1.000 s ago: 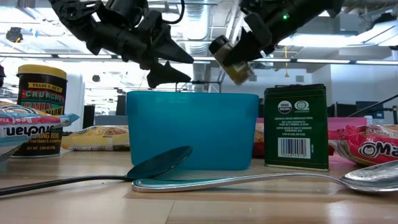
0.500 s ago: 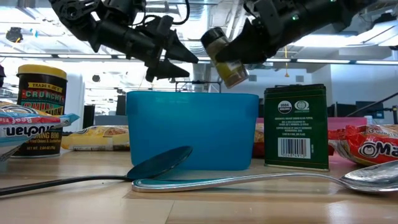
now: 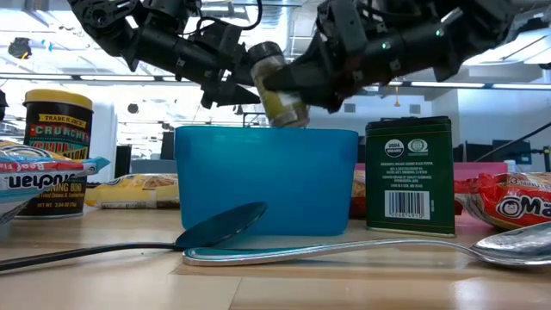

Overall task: Pick & Place Food Item
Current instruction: Put the green seasoning bottle into the blue bin

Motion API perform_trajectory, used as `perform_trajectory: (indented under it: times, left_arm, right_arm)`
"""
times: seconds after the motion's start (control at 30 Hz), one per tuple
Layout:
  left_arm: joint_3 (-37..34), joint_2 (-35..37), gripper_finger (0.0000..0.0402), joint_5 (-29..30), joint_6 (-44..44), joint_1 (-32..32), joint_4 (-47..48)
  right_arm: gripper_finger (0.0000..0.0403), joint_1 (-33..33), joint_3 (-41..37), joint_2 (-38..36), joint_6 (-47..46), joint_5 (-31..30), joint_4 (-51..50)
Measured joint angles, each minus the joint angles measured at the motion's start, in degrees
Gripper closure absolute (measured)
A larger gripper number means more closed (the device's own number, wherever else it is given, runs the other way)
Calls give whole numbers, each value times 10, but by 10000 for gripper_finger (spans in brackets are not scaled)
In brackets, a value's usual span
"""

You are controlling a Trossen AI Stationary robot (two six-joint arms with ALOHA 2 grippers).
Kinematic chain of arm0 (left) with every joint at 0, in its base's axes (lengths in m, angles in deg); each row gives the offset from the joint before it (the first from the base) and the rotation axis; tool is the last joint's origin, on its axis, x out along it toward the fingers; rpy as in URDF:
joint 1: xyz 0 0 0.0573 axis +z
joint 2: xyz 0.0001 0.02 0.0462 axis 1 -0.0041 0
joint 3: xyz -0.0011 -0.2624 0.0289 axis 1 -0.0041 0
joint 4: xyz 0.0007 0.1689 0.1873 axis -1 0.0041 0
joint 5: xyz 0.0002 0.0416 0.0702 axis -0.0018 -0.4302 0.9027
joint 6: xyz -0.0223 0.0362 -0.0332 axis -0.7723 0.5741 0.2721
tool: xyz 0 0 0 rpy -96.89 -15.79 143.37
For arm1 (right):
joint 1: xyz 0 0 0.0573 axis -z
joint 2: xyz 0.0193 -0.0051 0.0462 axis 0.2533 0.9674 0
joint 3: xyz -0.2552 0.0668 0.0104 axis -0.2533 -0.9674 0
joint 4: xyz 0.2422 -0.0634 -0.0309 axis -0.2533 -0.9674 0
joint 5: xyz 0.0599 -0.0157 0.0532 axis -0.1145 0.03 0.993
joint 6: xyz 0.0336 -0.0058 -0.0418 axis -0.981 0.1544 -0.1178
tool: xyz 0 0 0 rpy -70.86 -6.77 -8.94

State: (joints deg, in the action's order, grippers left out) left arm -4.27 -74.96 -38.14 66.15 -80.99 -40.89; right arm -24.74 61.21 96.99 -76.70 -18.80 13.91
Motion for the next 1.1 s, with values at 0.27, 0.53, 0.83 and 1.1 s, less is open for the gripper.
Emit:
perform_trajectory:
  times: [0.27, 0.53, 0.83, 1.1]
  left_arm:
    - [0, 0, 109, 0, 0, 0, -2]
    - [0, 0, 109, 0, -1, 0, -2]
    - [0, 0, 109, 0, -1, 0, -2]
    - [0, 0, 109, 0, -5, 0, -2]
  right_arm:
    - [256, -6, 12, 77, 0, 13, 80]
    - [253, -3, 50, 136, 10, 13, 79]
    - [253, 4, 59, 156, 11, 13, 73]
    - [253, 9, 59, 156, 10, 15, 67]
